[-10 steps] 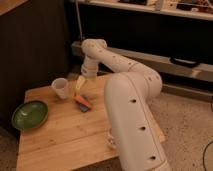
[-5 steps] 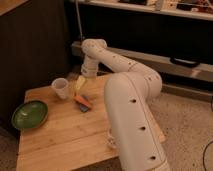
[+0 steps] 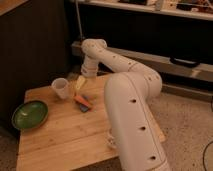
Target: Pick up the ceramic bowl
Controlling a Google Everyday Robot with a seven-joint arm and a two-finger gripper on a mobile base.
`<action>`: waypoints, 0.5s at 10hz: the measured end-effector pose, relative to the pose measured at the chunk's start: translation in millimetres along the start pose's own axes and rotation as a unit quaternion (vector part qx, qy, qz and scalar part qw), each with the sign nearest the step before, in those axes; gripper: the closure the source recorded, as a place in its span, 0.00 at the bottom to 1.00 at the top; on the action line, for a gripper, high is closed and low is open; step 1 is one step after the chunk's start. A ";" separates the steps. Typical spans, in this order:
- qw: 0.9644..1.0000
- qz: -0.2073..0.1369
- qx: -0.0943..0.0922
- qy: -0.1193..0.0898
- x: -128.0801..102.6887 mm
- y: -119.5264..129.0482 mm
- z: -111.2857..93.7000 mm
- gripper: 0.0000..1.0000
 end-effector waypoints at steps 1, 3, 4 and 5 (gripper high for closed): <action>1.000 0.000 0.000 0.000 0.0 0.0 0.1 0.20; 1.000 0.000 0.000 0.000 0.0 0.0 0.1 0.20; 1.000 0.000 0.000 0.000 0.0 0.0 0.1 0.20; 1.000 -0.001 0.002 0.001 -0.2 0.6 -0.9 0.20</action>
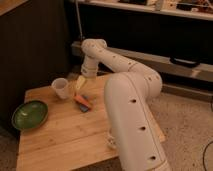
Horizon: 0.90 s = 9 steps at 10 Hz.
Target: Pick up the ceramic bowl
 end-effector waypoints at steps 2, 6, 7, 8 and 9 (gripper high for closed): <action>1.000 -0.015 0.021 0.013 -4.4 9.0 -3.5 0.20; 0.995 -0.068 0.056 0.039 -56.9 78.5 12.4 0.20; 0.994 -0.079 0.063 0.047 -71.8 99.6 17.6 0.20; 0.992 -0.086 0.073 0.058 -83.1 120.5 19.9 0.20; 0.989 -0.088 0.090 0.075 -91.6 137.4 21.4 0.20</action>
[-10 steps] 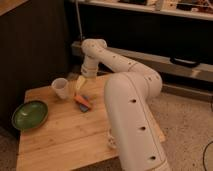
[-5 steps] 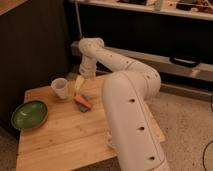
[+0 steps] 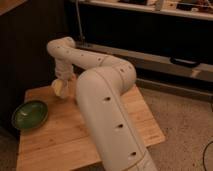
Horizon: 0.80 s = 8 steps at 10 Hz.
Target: Pick up the ceramic bowl
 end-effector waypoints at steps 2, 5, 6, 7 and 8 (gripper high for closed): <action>1.000 0.002 0.010 0.021 -4.8 13.3 -1.9 0.20; 0.998 -0.025 -0.062 -0.018 -2.6 22.4 -5.5 0.20; 0.991 -0.051 -0.113 -0.051 -3.0 25.8 -4.5 0.20; 0.985 -0.065 -0.141 -0.068 -3.7 27.2 -2.1 0.20; 0.981 -0.083 -0.159 -0.075 -6.3 37.2 0.5 0.20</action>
